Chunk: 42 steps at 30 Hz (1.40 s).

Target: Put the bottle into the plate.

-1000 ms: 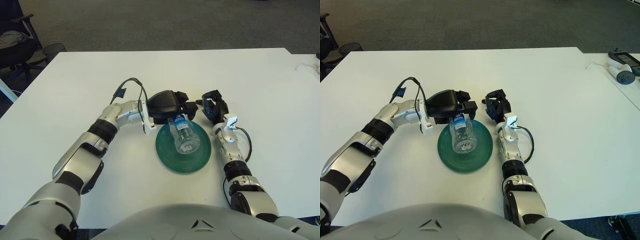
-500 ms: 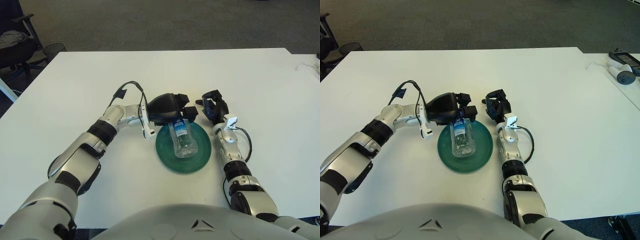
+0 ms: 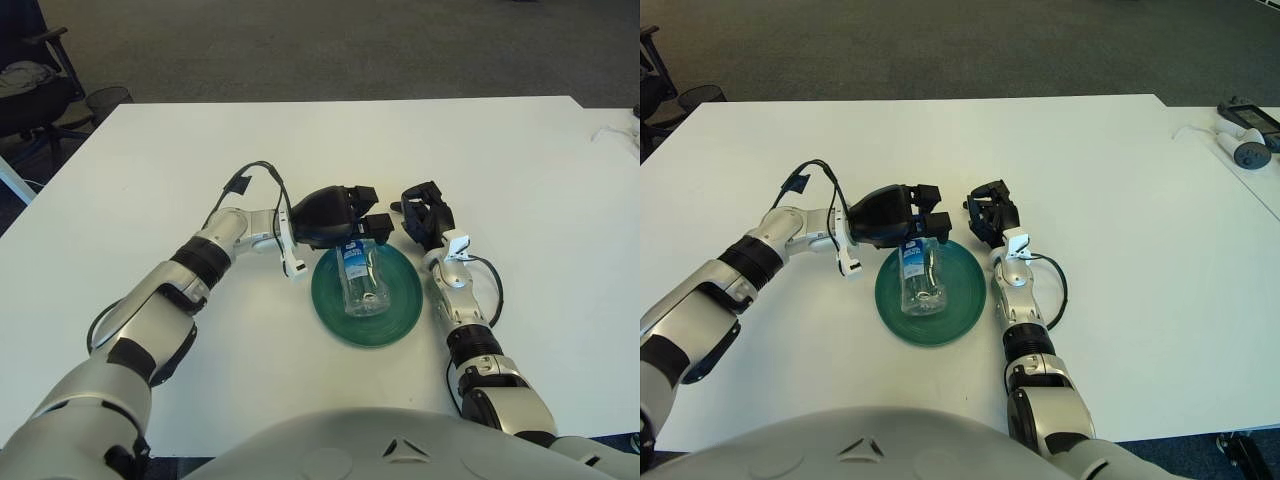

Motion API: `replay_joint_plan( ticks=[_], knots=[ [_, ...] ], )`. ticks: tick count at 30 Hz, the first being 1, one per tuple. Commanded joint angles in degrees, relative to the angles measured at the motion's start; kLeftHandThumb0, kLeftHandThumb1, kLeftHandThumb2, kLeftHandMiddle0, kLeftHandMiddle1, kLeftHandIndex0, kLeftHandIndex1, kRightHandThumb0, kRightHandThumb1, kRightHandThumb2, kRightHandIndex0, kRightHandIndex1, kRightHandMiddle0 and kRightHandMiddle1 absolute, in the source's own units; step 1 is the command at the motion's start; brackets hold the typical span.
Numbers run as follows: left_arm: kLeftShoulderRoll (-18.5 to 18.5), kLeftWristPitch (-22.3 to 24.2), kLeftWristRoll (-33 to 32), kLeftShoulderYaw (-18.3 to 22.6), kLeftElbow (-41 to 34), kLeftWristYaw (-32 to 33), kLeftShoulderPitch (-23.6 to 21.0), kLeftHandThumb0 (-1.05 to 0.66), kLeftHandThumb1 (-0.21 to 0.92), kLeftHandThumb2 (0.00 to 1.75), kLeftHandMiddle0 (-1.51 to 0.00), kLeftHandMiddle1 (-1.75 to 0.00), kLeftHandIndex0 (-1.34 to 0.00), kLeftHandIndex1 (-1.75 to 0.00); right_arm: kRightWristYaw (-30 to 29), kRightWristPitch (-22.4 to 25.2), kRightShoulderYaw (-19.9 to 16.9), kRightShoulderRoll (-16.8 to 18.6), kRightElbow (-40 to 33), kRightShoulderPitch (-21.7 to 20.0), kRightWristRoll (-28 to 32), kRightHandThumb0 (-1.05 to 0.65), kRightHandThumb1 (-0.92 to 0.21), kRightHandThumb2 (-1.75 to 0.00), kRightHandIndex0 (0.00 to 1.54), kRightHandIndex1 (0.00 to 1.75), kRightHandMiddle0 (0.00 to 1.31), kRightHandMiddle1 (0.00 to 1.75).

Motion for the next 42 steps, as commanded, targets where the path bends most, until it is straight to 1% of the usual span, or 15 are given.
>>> replay_joint_plan(
  ticks=[1,7,9,10,11,12,14,15,16,19,21,28,30,32,42],
  knots=[
    [0.9,-0.4,0.7,-1.1,0.9,1.3,-1.8,-0.01,0.52,1.05,-0.38,-1.73,-0.36,-1.69,-0.6,3.8,0.0,0.0,3.2,2.7,-0.2,-0.35,-0.92,-0.48,0.41,1.13,0.23,1.71],
    [1.1,-0.2,0.9,-2.0,1.3,3.0,-2.3,-0.01,0.65,0.87,-0.34,-1.61,-0.30,-1.74,-0.8,3.4,0.1,-0.1,3.3,2.7,-0.2,-0.35,-0.92,-0.47,0.42,1.09,0.25,1.69],
    [1.4,0.5,2.0,-2.5,0.9,4.0,-2.5,-0.27,0.77,0.76,-0.20,-1.44,-0.22,-1.68,-1.5,4.0,0.5,-0.3,3.0,2.8,-1.2,-0.35,-0.92,-0.46,0.41,1.09,0.26,1.68],
    [1.8,0.8,2.6,-2.9,0.7,3.9,-2.6,-0.47,0.82,0.74,-0.15,-1.23,-0.14,-1.58,-2.2,4.5,0.8,-0.5,2.8,2.8,-1.9,-0.35,-0.92,-0.45,0.41,1.09,0.27,1.67],
    [2.0,1.0,3.0,-3.2,0.7,3.9,-2.8,-0.63,0.86,0.75,-0.11,-0.99,-0.09,-1.34,-2.7,4.8,1.0,-0.6,2.6,2.9,-2.4,-0.35,-0.92,-0.45,0.41,1.09,0.28,1.67],
    [2.3,1.3,3.4,-3.5,0.6,3.6,-3.0,-0.69,0.87,0.76,-0.10,-0.89,-0.07,-1.25,-3.3,5.3,1.3,-0.8,2.4,2.9,-3.1,-0.35,-0.92,-0.44,0.40,1.09,0.28,1.66],
    [2.6,1.5,3.9,-3.9,0.5,3.4,-3.2,-0.85,0.90,0.78,-0.10,-0.53,-0.03,-0.88,-4.0,5.8,1.7,-1.0,2.2,3.0,-3.8,-0.35,-0.91,-0.44,0.40,1.10,0.29,1.65],
    [3.0,2.0,4.6,-4.3,0.2,3.2,-3.4,-0.87,0.90,0.79,-0.10,-0.48,-0.02,-0.83,-4.8,6.4,2.2,-1.9,3.5,2.1,-5.2,-0.35,-0.91,-0.44,0.40,1.10,0.30,1.65],
    [3.3,2.4,5.1,-4.6,-0.1,3.1,-3.6,-0.93,0.91,0.79,-0.08,-0.36,-0.01,-0.66,-5.3,6.8,2.6,-2.6,4.5,1.4,-6.2,-0.36,-0.89,-0.47,0.38,1.10,0.31,1.64],
    [4.3,4.5,7.7,-5.7,-0.9,3.8,-4.2,-1.01,0.92,0.79,-0.04,-0.17,0.00,-0.36,-6.1,7.5,3.9,-3.9,6.6,0.0,-8.5,-0.36,-0.84,-0.53,0.36,1.11,0.34,1.63],
    [4.6,5.6,8.8,-6.4,-1.2,4.0,-4.6,-1.03,0.92,0.77,-0.01,-0.07,0.00,-0.20,-5.8,5.9,4.0,-4.4,11.0,-1.0,-8.3,-0.36,-0.83,-0.55,0.35,1.12,0.35,1.63],
    [5.4,6.9,9.7,-7.9,-1.4,4.1,-5.4,-1.05,0.92,0.68,0.00,-0.01,0.00,-0.02,-4.3,5.6,3.8,-3.9,10.4,0.4,-6.3,-0.36,-0.88,-0.47,0.33,1.26,0.33,1.63],
    [5.6,7.0,9.5,-8.1,-1.4,3.9,-5.5,-1.05,0.92,0.66,0.00,0.00,0.00,-0.01,-4.2,4.9,3.7,-3.7,10.2,0.9,-6.0,-0.15,-0.88,-0.44,0.40,1.40,0.26,1.57],
    [5.7,6.9,9.2,-8.3,-1.4,3.8,-5.6,-1.05,0.92,0.64,0.00,0.00,0.00,0.00,-4.1,4.2,3.5,-3.7,10.2,0.9,-5.7,-0.08,-0.87,-0.46,0.36,1.47,0.28,1.56],
    [6.5,7.4,9.5,-8.8,-2.2,4.0,-5.7,-1.05,0.92,0.65,0.00,0.00,0.00,0.00,-1.7,-0.9,3.2,-3.8,11.1,1.0,-4.1,-0.01,-0.83,-0.53,0.34,1.55,0.32,1.55]
  ],
)
